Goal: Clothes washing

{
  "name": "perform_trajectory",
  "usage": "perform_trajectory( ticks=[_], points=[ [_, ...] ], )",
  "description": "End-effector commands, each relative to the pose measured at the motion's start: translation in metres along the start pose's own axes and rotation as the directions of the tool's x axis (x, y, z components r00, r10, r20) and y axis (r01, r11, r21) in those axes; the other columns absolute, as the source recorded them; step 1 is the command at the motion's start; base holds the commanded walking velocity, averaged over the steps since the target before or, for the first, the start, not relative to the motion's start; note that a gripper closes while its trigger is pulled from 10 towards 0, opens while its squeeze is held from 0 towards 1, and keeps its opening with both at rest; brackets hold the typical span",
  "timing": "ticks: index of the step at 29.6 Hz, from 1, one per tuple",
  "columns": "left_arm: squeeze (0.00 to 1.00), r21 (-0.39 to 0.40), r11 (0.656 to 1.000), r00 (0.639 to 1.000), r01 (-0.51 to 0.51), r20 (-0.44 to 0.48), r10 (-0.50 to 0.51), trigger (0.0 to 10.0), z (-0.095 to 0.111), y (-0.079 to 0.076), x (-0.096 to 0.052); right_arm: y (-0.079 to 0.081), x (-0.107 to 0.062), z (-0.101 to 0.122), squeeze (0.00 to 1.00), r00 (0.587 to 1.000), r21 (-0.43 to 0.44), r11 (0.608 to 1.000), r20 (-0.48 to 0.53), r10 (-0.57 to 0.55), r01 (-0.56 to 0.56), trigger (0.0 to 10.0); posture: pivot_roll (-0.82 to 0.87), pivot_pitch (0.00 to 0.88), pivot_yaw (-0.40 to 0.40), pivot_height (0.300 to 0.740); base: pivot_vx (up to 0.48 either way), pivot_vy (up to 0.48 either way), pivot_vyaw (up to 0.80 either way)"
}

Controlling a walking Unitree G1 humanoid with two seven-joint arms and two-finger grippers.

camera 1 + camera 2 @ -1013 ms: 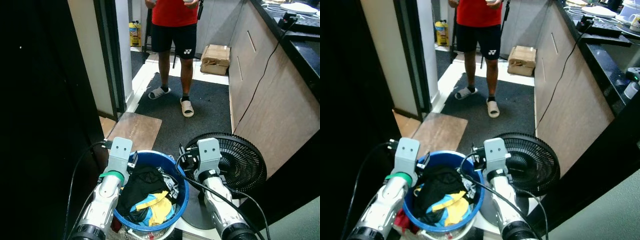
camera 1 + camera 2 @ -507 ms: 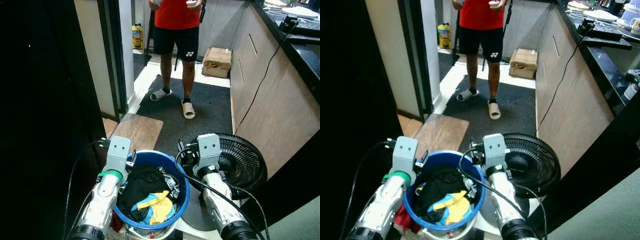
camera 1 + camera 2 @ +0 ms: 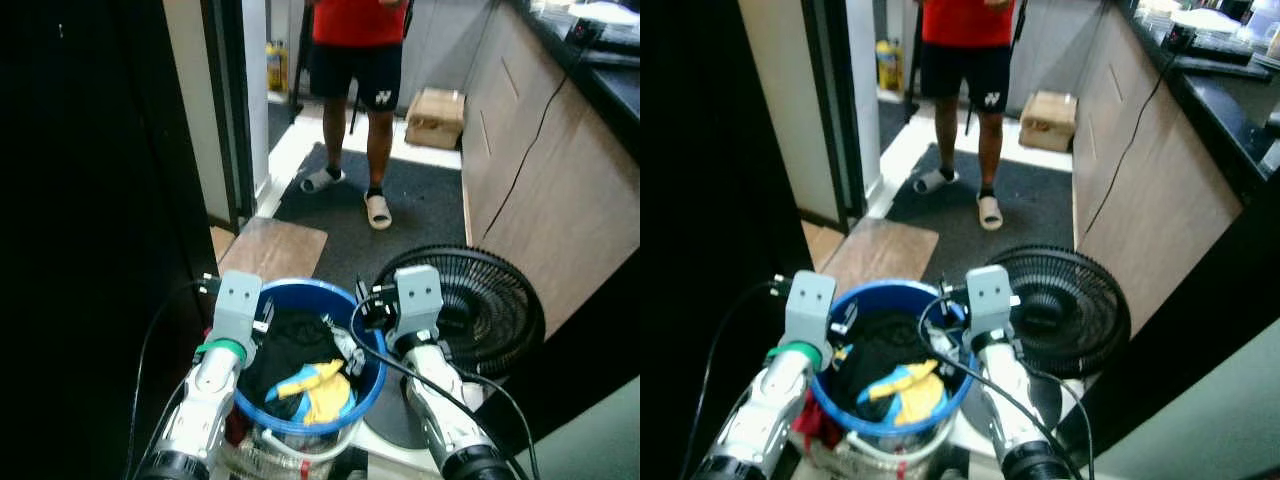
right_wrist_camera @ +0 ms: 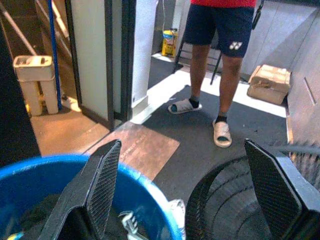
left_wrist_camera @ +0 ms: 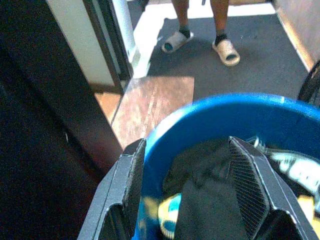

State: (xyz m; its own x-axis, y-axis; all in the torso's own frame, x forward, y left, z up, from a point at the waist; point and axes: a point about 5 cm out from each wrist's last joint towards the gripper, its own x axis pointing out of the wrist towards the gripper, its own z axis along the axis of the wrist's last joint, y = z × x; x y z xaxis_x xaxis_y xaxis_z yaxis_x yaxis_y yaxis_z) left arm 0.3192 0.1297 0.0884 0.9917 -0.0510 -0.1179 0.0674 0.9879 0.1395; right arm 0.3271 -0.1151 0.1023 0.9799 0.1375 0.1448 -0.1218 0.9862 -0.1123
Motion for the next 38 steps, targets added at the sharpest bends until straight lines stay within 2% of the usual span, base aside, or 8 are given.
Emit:
perform_trajectory(
  ticks=[1, 6, 27, 29, 33, 36, 37, 38],
  points=[
    [0.0, -0.001, 1.0, 1.0, 0.005, -0.029, -0.005, 10.0, -0.006, -0.001, -0.002, 0.002, -0.003, -0.003, 0.0, 1.0, 0.007, 1.0, -0.02, 0.003, -0.002, 10.0, 0.13, 0.026, 0.021, 0.615, 0.0, 0.0, 0.0],
    [0.0, -0.001, 1.0, 0.999, 0.008, -0.032, -0.008, 10.0, -0.005, -0.002, -0.003, 0.002, -0.003, -0.003, 0.0, 1.0, 0.007, 1.0, -0.025, 0.005, -0.005, 10.0, 0.13, 0.028, 0.02, 0.585, 0.0, 0.0, 0.0],
    [0.0, -0.002, 1.0, 0.999, 0.012, -0.033, -0.012, 10.0, -0.004, -0.004, -0.002, 0.003, -0.004, 0.0, 0.0, 1.0, 0.01, 1.0, -0.024, 0.008, -0.008, 10.0, 0.12, 0.031, 0.022, 0.52, 0.0, 0.0, 0.0],
    [0.0, -0.002, 1.0, 1.0, 0.006, -0.024, -0.006, 10.0, -0.001, -0.002, -0.001, 0.003, -0.001, 0.006, 0.0, 1.0, 0.016, 1.0, 0.0, 0.005, -0.005, 10.0, 0.12, 0.031, 0.023, 0.505, 0.0, 0.0, 0.0],
    [0.0, 0.006, 1.0, 1.0, -0.002, -0.004, 0.002, 10.0, 0.006, 0.002, 0.001, 0.002, 0.001, 0.013, 0.0, 1.0, 0.024, 1.0, 0.028, 0.003, -0.003, 10.0, 0.12, 0.032, 0.024, 0.505, 0.0, 0.0, 0.0],
    [0.0, 0.007, 1.0, 0.999, -0.012, 0.039, 0.012, 10.0, 0.021, 0.009, 0.003, 0.001, 0.006, 0.027, 0.0, 0.997, 0.029, 1.0, 0.077, 0.002, -0.004, 10.0, 0.12, 0.035, 0.026, 0.505, 0.0, 0.0, 0.0],
    [0.0, 0.006, 1.0, 0.997, -0.014, 0.073, 0.013, 10.0, 0.032, 0.012, 0.003, 0.0, 0.009, 0.037, 0.0, 0.994, 0.029, 1.0, 0.113, 0.008, -0.011, 10.0, 0.12, 0.033, 0.026, 0.505, 0.0, 0.0, 0.0],
    [0.0, 0.006, 1.0, 0.997, -0.014, 0.073, 0.013, 10.0, 0.032, 0.012, 0.003, 0.0, 0.009, 0.037, 0.0, 0.994, 0.029, 1.0, 0.113, 0.008, -0.011, 10.0, 0.12, 0.033, 0.026, 0.505, 0.0, 0.0, 0.0]
  ],
)
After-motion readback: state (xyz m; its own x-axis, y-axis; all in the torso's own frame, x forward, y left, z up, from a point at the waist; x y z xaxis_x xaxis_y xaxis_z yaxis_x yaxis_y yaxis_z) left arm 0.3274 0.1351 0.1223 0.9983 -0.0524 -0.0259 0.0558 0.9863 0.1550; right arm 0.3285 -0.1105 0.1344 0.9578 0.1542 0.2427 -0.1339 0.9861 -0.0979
